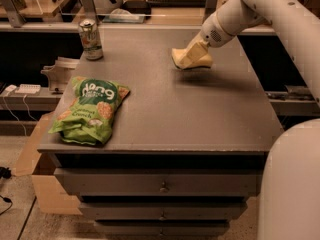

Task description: Move sponge near green rice chip bag

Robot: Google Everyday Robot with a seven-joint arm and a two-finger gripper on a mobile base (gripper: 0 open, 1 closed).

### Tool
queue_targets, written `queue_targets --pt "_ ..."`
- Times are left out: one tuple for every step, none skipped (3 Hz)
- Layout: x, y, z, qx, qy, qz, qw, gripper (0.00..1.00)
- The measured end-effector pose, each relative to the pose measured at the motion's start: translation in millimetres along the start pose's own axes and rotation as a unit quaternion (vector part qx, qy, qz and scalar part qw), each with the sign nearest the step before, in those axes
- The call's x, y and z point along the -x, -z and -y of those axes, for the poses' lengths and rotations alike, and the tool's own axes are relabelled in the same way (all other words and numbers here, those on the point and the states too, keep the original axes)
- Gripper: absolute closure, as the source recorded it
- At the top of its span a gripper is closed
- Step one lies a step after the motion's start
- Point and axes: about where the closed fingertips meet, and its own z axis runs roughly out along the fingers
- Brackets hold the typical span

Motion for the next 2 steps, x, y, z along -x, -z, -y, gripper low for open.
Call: queue_targets --pt "33 13 -47 0.05 0.075 0.032 0.9954 1.0" --pt "57 22 -98 0.112 0.116 0.087 0.9831 1.0"
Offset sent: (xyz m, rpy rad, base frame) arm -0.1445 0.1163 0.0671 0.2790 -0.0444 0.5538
